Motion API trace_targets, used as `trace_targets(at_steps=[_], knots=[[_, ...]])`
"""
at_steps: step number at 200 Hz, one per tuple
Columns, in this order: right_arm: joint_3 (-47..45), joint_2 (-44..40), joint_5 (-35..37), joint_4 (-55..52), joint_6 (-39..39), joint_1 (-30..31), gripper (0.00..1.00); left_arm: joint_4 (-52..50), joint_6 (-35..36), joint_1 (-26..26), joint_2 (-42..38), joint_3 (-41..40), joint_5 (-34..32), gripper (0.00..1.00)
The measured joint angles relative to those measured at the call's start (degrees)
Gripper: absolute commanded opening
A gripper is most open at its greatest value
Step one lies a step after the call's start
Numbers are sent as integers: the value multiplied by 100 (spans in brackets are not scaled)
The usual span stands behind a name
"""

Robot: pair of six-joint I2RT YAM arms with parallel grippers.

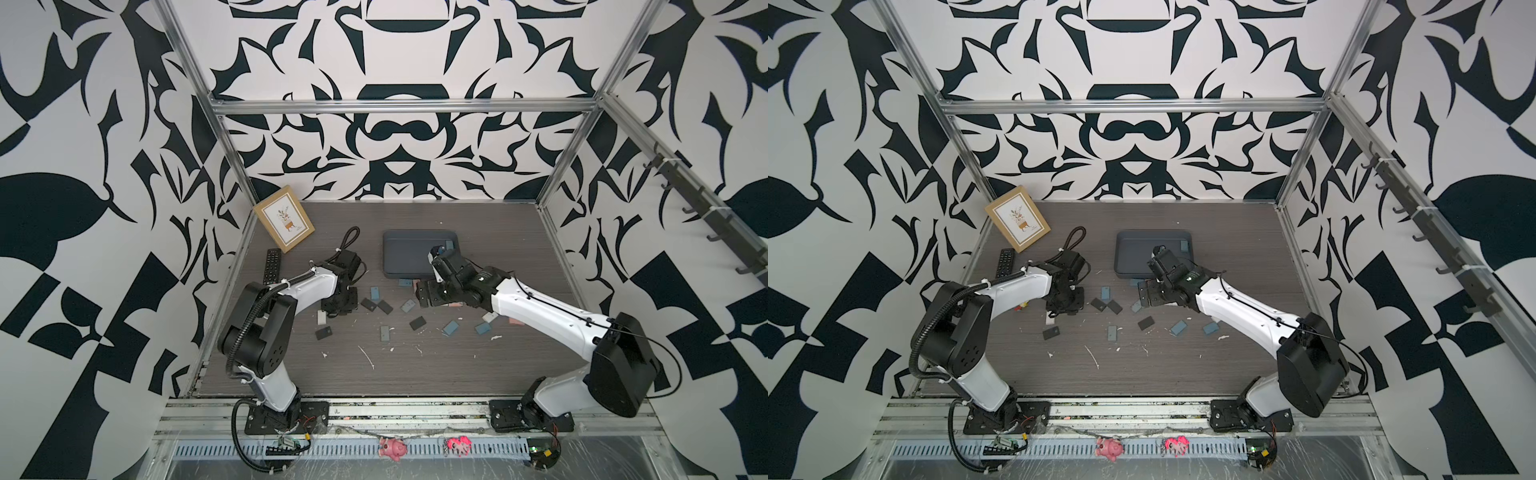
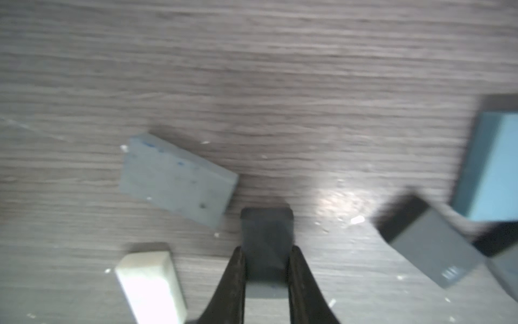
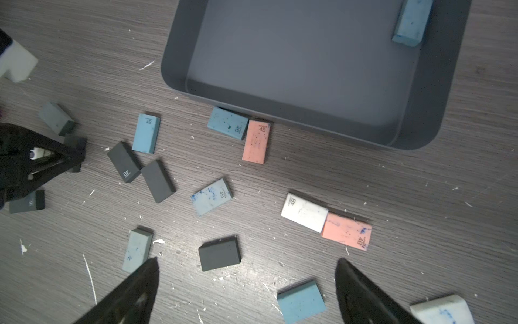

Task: Put the eraser in the storage box
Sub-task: Pick up the eraser from the center of the board, then place the eraser in the storage box.

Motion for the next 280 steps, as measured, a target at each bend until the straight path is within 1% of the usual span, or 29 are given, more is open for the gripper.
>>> trace_targets(at_steps=[35, 53, 75, 95, 113, 142, 173, 240, 263, 280], knots=[[234, -85, -26, -131, -111, -142, 99, -166, -2, -291, -2, 527, 4, 20], [326, -214, -90, -201, -181, -387, 99, -289, -4, -376, -2, 903, 31, 20], [350, -457, -254, -289, -234, -920, 99, -433, -4, -461, -2, 1434, 101, 20], [350, -682, -398, -389, -297, -1541, 99, -511, -4, -535, 15, 2000, 184, 20], [350, -802, -566, -444, -361, -2061, 99, -535, 0, -619, 186, 2603, 264, 20], [352, -839, -846, -529, -448, -2649, 99, -538, 66, -807, 870, 3654, 385, 20], [356, -813, -1091, -575, -511, -2962, 99, -555, 153, -997, 1827, 4682, 490, 20], [372, -614, -1429, -546, -525, -3176, 99, -546, 229, -1189, 3606, 6798, 785, 20], [372, -612, -1482, -503, -518, -3206, 99, -527, 184, -1200, 4118, 7370, 931, 21], [372, -603, -1502, -472, -507, -3226, 99, -455, 118, -1204, 4389, 7619, 1019, 21]])
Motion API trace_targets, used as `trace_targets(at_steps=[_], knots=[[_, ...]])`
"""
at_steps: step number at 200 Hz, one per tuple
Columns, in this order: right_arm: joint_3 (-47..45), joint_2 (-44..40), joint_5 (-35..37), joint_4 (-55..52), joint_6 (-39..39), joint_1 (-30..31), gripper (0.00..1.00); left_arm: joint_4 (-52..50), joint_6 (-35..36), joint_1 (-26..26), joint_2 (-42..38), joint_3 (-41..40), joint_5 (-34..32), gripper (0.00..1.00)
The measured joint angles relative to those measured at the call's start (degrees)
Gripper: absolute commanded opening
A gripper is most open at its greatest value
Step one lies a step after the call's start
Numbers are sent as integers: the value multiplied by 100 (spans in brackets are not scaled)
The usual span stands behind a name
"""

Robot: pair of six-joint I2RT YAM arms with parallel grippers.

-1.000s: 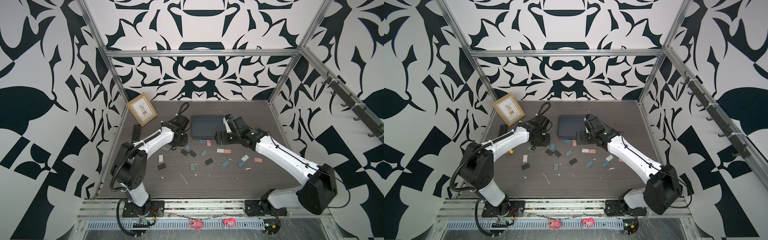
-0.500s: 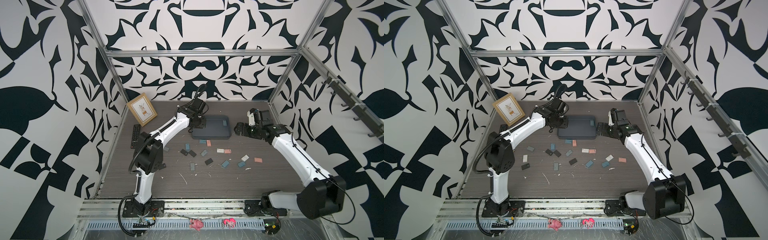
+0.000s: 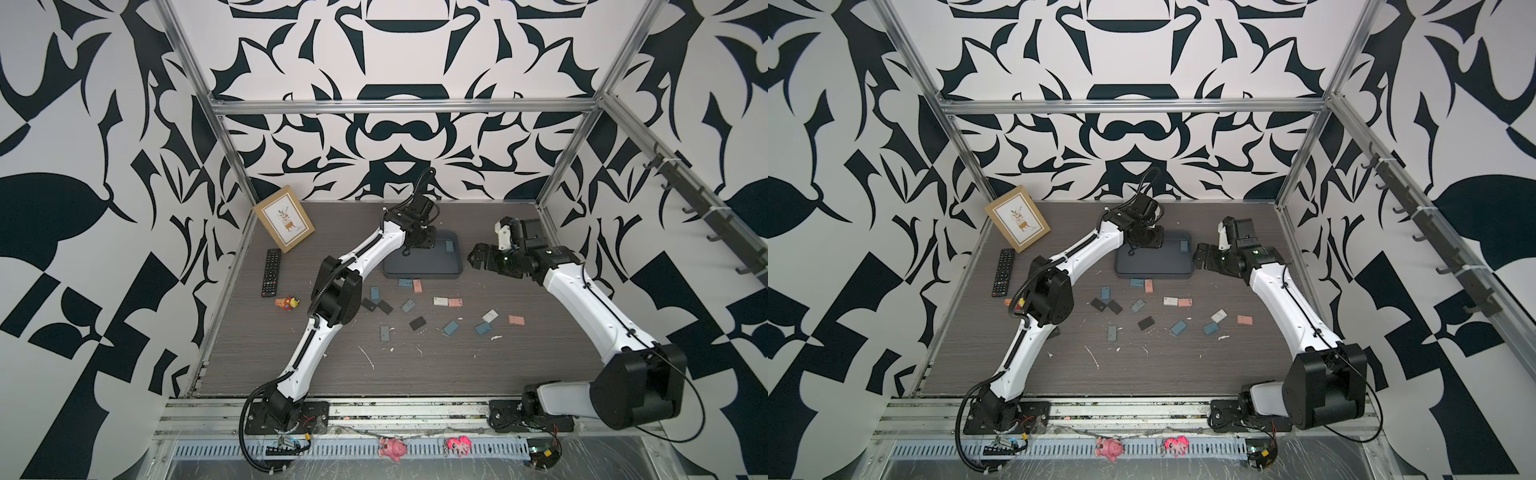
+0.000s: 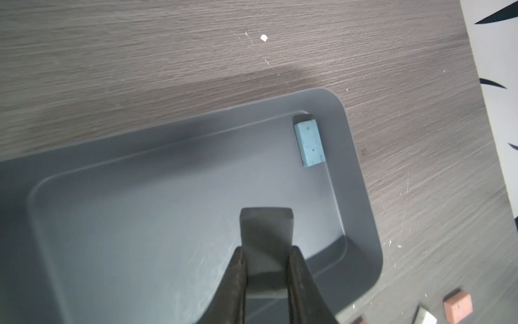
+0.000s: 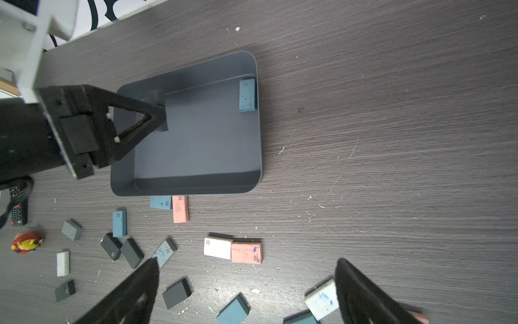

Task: Put the eraser in the storage box
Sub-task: Place the eraser in the storage box.

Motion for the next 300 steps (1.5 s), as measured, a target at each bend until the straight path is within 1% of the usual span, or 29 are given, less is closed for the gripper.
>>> trace_targets(at_steps=[55, 98, 203, 272, 287, 300], knots=[[-26, 15, -42, 166, 42, -35, 99, 409, -190, -48, 389, 101, 129, 21], [-162, 46, -107, 313, 149, -42, 99, 647, -352, -107, 811, 492, 227, 21], [-175, 227, -168, 501, 219, -46, 99, 1086, -549, -111, 1375, 837, 254, 22], [-273, 313, -166, 601, 219, -46, 99, 1318, -619, -111, 1493, 905, 251, 26], [-297, 332, -168, 605, 219, -46, 99, 1338, -629, -111, 1493, 905, 251, 30], [-304, 341, -168, 608, 221, -46, 99, 1340, -625, -111, 1493, 905, 254, 31]])
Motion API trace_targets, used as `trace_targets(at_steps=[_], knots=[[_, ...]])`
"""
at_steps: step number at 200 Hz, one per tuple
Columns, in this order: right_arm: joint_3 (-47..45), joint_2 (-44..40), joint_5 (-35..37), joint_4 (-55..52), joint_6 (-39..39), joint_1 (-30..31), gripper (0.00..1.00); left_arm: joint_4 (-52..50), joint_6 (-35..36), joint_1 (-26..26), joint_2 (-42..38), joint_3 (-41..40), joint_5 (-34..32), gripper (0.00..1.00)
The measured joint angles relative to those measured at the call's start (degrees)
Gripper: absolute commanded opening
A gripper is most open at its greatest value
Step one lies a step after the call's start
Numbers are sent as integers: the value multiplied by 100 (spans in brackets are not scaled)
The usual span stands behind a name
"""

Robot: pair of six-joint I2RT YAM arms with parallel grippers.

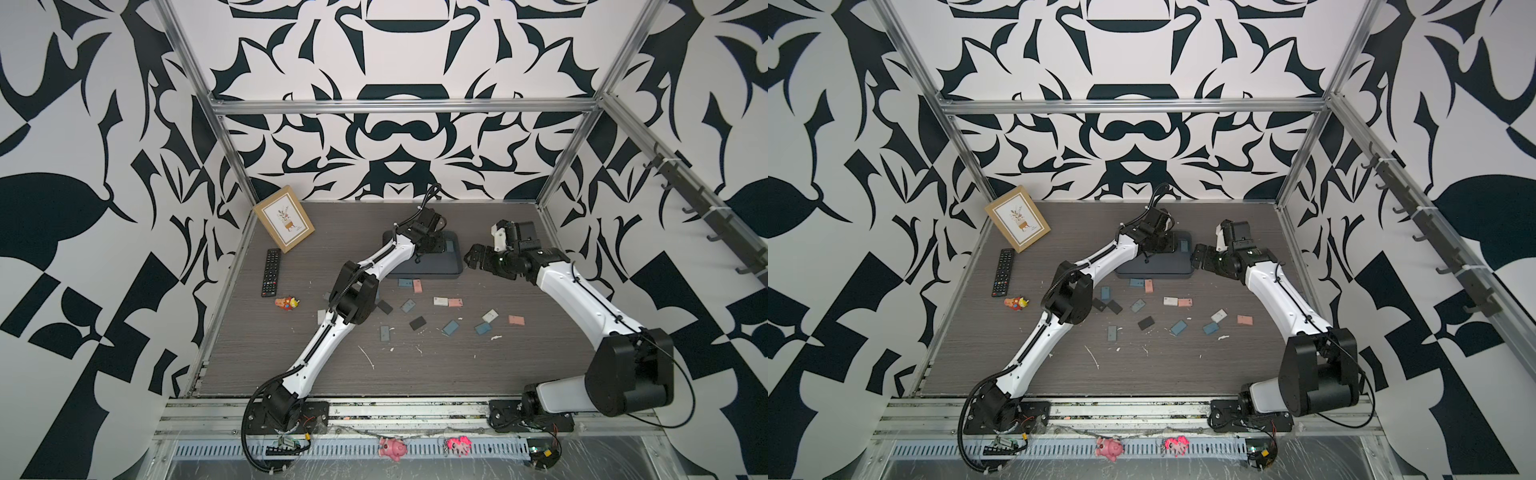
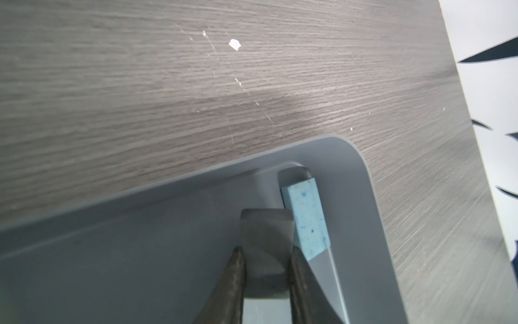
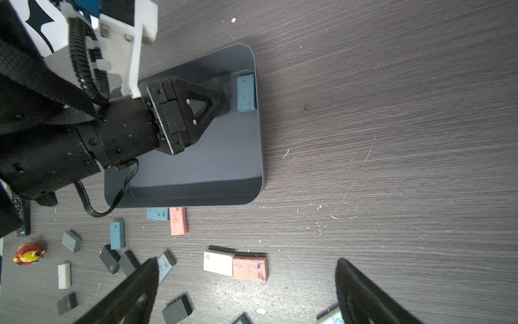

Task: Put the eraser in the storage box
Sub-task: Place the eraser in the storage box.

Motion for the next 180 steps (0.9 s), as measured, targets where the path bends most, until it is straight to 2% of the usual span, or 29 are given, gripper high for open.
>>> trace_targets(at_steps=[180], knots=[[-66, 0, 2, 63, 22, 0, 99, 184, -17, 0, 0, -66, 17, 47]])
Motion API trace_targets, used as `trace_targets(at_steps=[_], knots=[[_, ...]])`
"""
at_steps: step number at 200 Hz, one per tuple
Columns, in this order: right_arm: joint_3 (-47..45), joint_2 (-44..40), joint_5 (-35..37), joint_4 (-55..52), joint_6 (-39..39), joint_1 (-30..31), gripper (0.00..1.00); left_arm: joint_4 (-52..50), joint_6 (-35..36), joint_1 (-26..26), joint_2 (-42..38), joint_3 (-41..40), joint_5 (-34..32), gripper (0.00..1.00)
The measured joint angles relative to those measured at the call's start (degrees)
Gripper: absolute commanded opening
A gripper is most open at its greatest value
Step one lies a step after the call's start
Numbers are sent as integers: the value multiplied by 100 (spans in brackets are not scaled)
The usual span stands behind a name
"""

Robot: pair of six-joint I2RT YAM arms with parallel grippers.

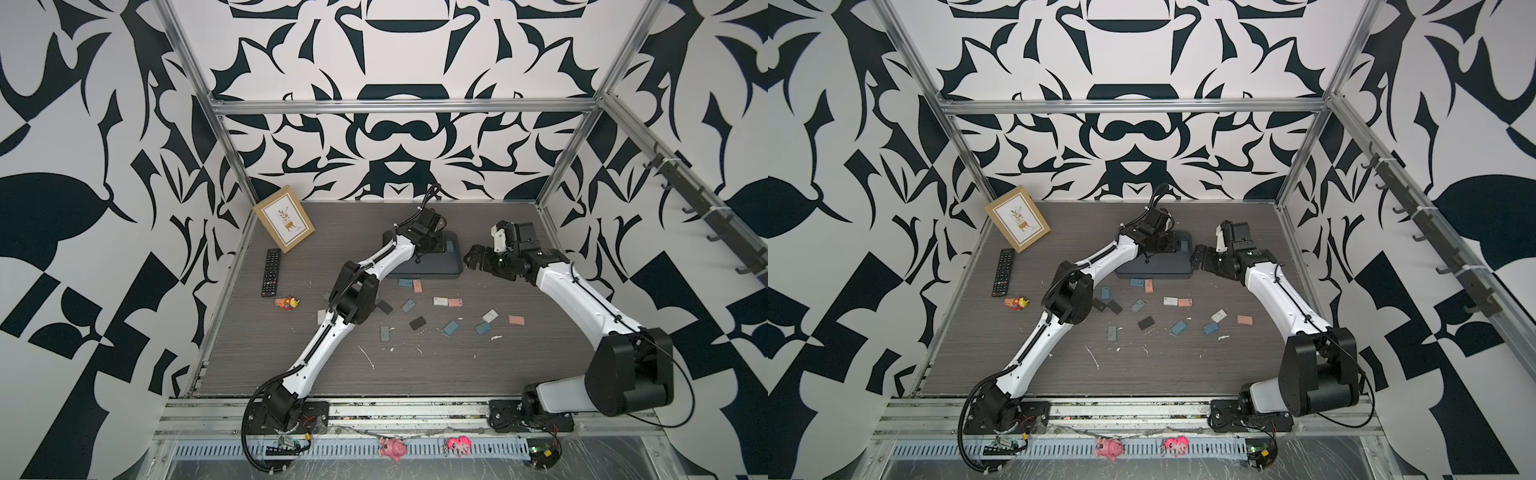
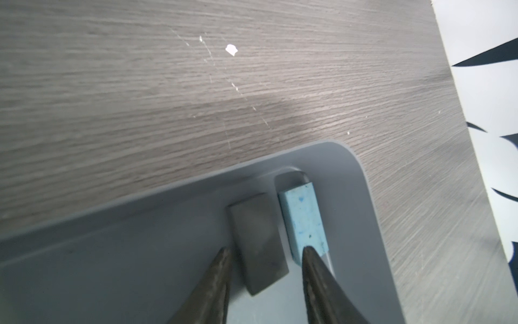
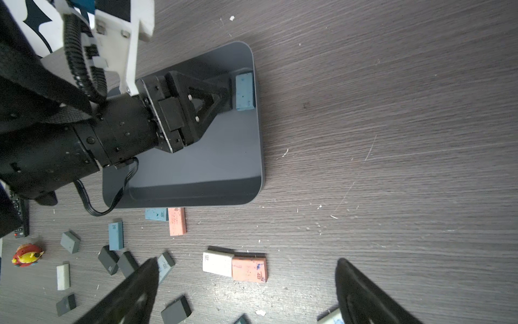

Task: Put the eraser in the storage box
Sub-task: Place the eraser in the storage box.

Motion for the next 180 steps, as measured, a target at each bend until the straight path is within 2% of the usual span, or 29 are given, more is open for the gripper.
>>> trace_targets(at_steps=[67, 180], knots=[[-20, 0, 9, 2, -2, -2, 99, 219, -68, 0, 94, 11, 50, 53], [-57, 0, 28, 11, -2, -26, 99, 551, -352, 0, 125, -26, 221, 56]])
